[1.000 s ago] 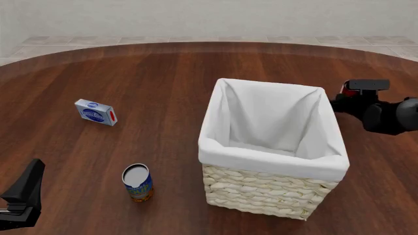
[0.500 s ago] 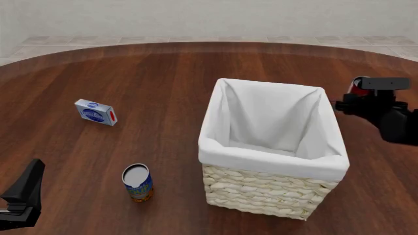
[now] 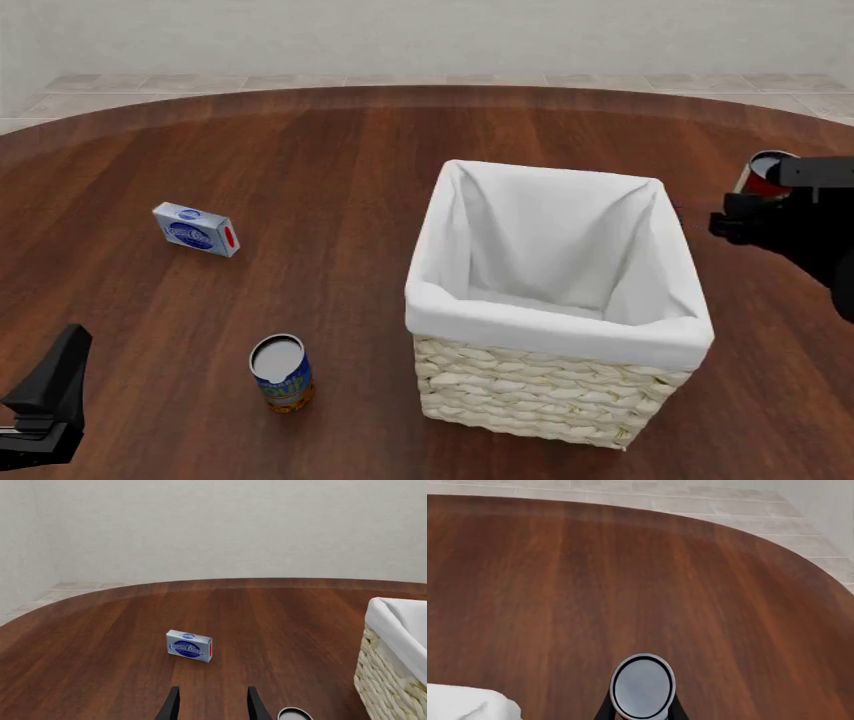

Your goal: Pick up the tomato sauce, and put it in the basket.

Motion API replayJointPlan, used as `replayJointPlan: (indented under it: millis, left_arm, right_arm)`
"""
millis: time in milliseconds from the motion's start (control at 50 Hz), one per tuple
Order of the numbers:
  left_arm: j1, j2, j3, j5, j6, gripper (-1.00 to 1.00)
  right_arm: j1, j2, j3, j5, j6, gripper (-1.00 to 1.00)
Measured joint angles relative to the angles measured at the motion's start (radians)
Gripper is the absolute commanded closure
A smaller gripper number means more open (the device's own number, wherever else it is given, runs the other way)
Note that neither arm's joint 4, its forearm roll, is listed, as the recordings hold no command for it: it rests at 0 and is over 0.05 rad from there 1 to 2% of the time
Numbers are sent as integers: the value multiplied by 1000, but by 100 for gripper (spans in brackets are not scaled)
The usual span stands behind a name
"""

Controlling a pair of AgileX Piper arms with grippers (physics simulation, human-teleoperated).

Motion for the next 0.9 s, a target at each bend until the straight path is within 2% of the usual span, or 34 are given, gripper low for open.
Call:
replayJointPlan:
  millis: [420, 660, 900]
  left_arm:
    - [0, 0, 0, 0, 0, -100]
    - [0, 0, 0, 0, 0, -100]
    - [0, 0, 0, 0, 0, -100]
  right_arm:
    - [53, -304, 40, 224, -22, 100]
    - [88, -429, 11, 350, -40, 100]
    - [139, -494, -49, 454, -61, 100]
